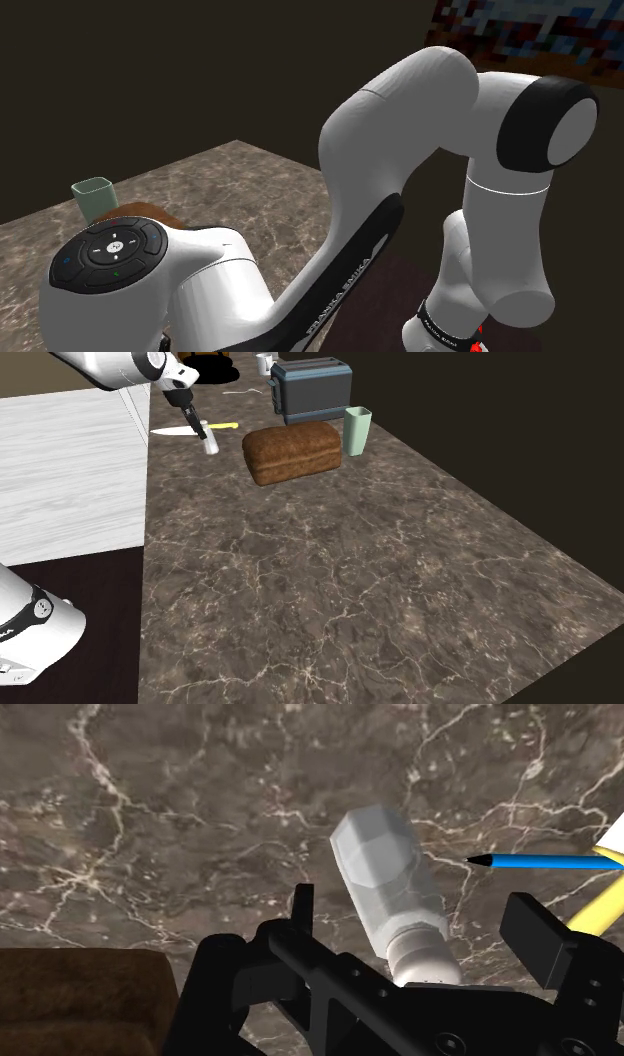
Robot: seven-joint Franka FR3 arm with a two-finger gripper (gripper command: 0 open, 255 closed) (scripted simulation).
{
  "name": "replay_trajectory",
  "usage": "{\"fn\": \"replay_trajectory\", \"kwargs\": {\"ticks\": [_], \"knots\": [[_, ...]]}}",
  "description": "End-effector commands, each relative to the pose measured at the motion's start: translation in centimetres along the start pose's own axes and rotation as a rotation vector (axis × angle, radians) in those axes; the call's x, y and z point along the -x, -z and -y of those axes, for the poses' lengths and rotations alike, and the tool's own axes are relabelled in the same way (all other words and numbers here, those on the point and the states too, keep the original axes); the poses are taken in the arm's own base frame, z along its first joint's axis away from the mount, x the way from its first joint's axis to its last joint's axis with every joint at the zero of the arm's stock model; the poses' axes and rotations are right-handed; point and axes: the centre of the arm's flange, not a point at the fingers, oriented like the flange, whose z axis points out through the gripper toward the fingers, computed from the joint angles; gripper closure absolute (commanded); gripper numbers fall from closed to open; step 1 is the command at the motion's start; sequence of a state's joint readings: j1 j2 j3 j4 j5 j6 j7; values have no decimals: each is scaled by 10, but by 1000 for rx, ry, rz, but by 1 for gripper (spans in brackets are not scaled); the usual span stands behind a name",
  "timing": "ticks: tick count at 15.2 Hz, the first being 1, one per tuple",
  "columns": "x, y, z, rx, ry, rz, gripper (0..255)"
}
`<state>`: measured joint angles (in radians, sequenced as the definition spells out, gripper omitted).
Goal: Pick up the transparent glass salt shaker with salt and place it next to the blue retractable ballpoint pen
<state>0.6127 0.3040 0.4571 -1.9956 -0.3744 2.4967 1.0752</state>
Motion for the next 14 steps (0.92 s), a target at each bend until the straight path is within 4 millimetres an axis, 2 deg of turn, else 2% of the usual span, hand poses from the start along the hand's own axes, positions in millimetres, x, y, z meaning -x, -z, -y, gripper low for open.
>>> {"fn": "replay_trajectory", "kwargs": {"ticks": [1,2,6,14], "knots": [[0,0,0,0,0,0,0],[0,0,0,0,0,0,0],[0,50,0,0,0,0,0],[0,50,0,0,0,0,0]]}}
